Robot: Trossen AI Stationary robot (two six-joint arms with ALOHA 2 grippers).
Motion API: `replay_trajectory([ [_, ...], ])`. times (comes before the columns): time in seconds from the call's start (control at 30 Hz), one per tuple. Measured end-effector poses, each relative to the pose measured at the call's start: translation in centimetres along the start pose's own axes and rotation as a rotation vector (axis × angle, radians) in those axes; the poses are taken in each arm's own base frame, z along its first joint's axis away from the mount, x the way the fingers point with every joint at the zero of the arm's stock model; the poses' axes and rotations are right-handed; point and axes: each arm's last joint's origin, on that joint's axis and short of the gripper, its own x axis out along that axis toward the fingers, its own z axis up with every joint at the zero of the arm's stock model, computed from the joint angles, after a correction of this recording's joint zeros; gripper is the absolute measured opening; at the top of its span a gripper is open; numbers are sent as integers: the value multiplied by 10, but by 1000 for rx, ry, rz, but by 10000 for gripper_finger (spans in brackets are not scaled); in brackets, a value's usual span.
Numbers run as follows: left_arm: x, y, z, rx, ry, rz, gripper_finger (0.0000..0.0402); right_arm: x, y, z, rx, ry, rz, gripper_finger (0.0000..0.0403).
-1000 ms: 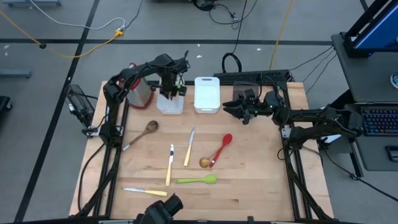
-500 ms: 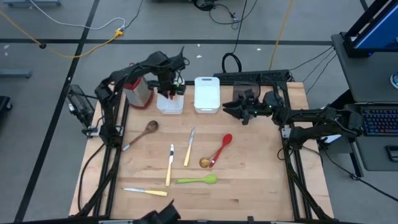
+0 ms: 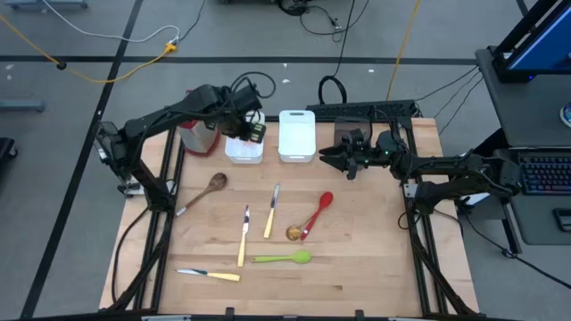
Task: Pick & Place Kitchen Items
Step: Put the red serving spoon into the black bin
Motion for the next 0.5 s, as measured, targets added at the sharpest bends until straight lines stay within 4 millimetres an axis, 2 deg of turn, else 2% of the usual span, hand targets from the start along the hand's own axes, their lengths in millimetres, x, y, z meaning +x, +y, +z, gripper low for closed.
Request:
replay_trajectory([
  [0.33, -11, -58, -47, 193, -174, -65, 102, 0, 0, -1, 18, 5, -4, 169],
  [0.5, -17, -73, -70, 234, -224, -74, 102, 0, 0, -1, 18, 6, -4, 169],
])
